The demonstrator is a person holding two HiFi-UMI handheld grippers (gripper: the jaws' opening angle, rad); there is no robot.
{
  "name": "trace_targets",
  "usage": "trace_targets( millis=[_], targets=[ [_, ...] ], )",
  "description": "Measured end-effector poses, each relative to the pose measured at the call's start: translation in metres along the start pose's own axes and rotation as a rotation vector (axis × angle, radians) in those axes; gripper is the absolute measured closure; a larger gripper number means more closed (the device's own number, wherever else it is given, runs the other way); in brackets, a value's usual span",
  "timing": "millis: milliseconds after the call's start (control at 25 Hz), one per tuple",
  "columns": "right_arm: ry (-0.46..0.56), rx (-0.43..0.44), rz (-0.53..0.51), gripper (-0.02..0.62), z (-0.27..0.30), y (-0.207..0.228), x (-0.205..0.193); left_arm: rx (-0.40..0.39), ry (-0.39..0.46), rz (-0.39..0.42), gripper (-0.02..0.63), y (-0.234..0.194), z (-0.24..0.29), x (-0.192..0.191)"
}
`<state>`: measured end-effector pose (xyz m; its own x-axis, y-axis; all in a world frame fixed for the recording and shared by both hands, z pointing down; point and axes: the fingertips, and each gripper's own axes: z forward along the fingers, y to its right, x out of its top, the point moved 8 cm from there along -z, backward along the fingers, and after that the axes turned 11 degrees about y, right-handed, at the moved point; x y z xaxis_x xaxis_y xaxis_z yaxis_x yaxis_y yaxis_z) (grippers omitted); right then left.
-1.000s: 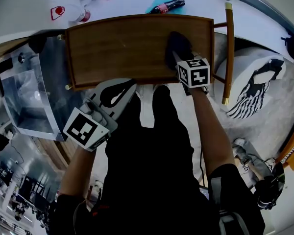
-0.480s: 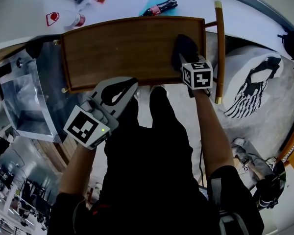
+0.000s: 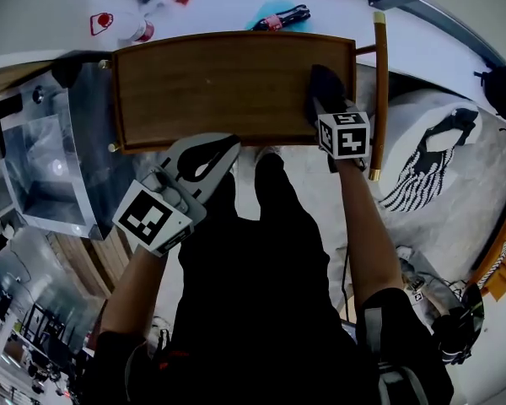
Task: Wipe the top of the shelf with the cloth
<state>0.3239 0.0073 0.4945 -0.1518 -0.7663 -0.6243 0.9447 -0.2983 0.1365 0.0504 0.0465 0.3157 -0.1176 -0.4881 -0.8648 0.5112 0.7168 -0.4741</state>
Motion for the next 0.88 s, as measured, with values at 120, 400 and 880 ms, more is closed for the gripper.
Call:
trace_targets(
  millis=[120,400,880],
  targets=[
    [0.019,0.036,-0.016,0.538,0.001,-0.024,0.01,0.022,0.015,-0.005,0.586,-0.004,-0.018,0.0],
    [0.073,0.167,-0.019,0.538,0.015,-0.109,0.038,0.096,0.041,-0.018,0.586,-0.026,-0.076,-0.002],
    [0.049,0.434,-0.16,0.538,0.061,-0.275,0.059,0.225,0.089,-0.057,0.586,-0.065,-0.179,-0.01]
  ],
)
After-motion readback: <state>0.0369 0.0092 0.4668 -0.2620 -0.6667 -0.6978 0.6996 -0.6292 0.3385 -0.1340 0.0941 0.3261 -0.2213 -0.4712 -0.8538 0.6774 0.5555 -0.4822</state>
